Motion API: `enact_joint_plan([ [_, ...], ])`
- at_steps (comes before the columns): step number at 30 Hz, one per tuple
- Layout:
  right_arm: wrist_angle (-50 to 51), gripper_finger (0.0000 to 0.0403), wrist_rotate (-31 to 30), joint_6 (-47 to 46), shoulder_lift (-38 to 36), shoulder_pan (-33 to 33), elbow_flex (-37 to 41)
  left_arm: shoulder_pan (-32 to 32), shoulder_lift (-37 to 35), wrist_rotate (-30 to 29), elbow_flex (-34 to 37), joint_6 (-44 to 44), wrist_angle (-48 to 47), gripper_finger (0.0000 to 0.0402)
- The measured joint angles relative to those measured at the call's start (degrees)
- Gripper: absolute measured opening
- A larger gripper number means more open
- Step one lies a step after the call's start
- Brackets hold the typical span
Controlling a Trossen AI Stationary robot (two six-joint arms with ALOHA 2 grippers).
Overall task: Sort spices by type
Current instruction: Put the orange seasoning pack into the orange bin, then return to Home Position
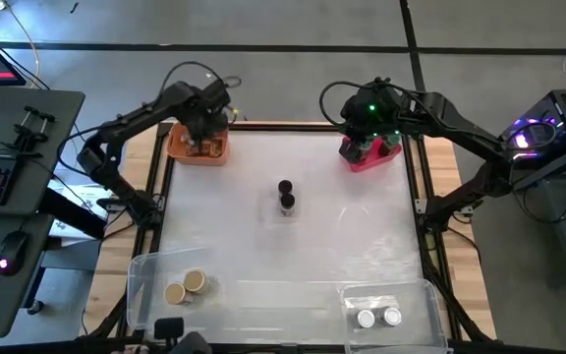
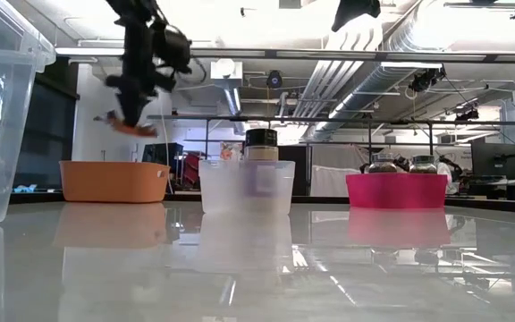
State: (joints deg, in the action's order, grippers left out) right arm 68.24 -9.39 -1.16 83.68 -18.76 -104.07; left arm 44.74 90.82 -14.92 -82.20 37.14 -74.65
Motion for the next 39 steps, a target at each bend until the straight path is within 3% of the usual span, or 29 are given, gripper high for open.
enact_joint_plan([
  [6, -0.12, 0.0, 0.51, 1.36, 0.0, 0.0, 0.0, -0.12, -0.1, -5.93, 8.9, 21.14, 1.75, 0.0],
  [13, -0.18, 0.0, 1.97, 3.82, 0.0, 0.0, 0.0, 0.74, -0.12, -7.55, 14.46, 28.85, 10.98, 0.0],
  [21, -0.18, 0.0, 3.46, 3.98, 0.0, 0.0, 0.0, 1.48, 0.36, -7.54, 16.84, 29.81, 17.09, 0.0006],
  [30, -0.18, 0.0, 3.87, 3.59, 0.0, 0.04, 0.0, 1.48, 0.34, -6.37, 16.9, 30.78, 17.53, 0.0031],
  [39, -0.18, 0.0, 3.85, 3.57, 0.0, 0.04, 0.0, 1.48, 0.34, -8.23, 16.9, 29.61, 17.64, 0.0123],
])
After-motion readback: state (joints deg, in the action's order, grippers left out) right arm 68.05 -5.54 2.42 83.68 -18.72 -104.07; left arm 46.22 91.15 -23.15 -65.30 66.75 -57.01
